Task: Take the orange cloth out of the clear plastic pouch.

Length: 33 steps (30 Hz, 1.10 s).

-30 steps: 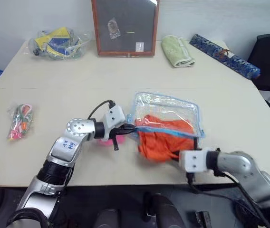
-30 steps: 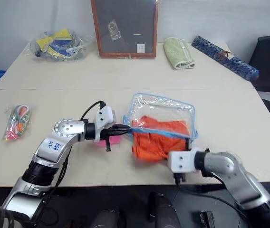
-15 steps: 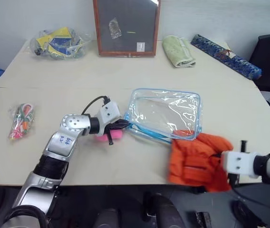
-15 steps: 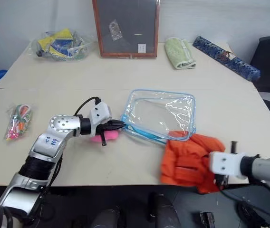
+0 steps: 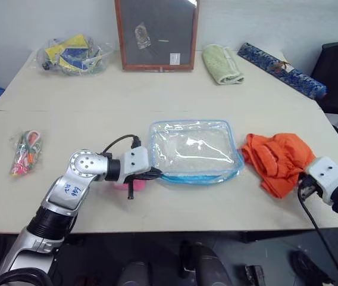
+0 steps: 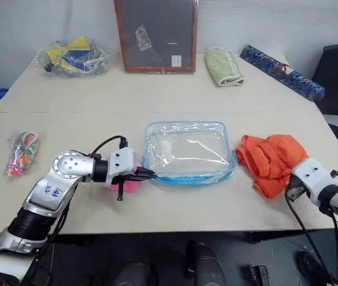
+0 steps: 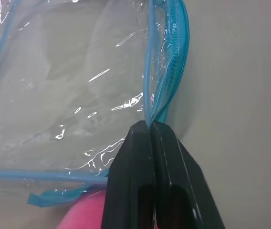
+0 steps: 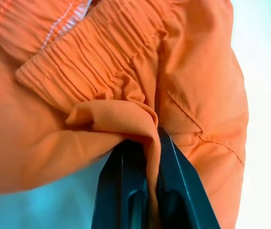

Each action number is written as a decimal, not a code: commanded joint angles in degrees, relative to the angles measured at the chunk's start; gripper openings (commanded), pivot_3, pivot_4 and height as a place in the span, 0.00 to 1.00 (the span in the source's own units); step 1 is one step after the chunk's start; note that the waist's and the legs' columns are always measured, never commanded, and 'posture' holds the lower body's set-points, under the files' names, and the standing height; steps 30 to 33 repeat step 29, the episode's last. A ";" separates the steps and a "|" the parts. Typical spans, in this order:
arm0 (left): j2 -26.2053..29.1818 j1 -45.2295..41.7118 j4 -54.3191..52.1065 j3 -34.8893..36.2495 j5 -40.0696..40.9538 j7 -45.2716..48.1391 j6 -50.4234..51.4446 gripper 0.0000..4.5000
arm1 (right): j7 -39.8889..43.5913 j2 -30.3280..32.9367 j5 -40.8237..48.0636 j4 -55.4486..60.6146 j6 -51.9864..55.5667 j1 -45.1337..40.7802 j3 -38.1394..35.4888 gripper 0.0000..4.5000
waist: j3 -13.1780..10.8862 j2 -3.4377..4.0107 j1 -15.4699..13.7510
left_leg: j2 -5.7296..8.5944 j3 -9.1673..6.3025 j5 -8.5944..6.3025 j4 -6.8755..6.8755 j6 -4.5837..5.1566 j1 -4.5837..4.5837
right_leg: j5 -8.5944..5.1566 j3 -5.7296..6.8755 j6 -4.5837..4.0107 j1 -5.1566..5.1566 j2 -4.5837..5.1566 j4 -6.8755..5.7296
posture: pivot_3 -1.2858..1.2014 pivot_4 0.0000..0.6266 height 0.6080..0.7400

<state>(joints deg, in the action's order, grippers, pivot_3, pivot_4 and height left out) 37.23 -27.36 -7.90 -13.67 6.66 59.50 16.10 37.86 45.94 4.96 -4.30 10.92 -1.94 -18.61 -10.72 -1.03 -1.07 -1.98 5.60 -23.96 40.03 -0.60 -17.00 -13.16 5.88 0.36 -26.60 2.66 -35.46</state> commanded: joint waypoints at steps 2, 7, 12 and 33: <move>-0.05 -1.10 0.63 0.75 -0.23 -0.69 0.65 0.00 | -2.60 -3.12 5.44 6.86 7.05 -1.05 -2.90 0.01 | 0.00 0.05 -0.02 | 0.00 -0.01 0.00 0.00 0.00 0.00 | 0.00 0.00 -0.01 0.00 0.00 -0.01 | 0.52 0.24 1.00; -0.56 -1.11 0.47 1.69 1.98 -0.12 3.36 0.22 | -2.84 -3.41 7.11 10.45 10.81 2.29 -4.27 0.17 | 0.00 0.06 -0.35 | 0.00 -0.05 -0.01 0.00 0.02 -0.03 | 0.00 0.04 0.00 -0.01 0.01 0.02 | 0.52 0.24 1.00; -1.01 -2.18 -0.23 4.66 6.07 -0.14 8.42 0.57 | -0.91 -2.22 9.07 15.58 12.46 7.26 -7.25 0.55 | 0.00 0.06 -0.27 | 0.04 -0.05 -0.01 -0.01 0.04 -0.03 | 0.00 0.03 0.01 0.00 0.02 0.01 | 0.52 0.24 1.00; 18.10 -8.02 13.19 22.04 22.92 21.54 13.88 0.97 | 16.20 1.27 30.05 26.66 33.15 31.46 -41.41 0.99 | 0.01 0.06 -0.19 | 0.02 -0.08 -0.06 -0.06 0.07 -0.01 | -0.05 0.05 -0.01 0.05 -0.11 0.15 | 0.52 0.24 1.00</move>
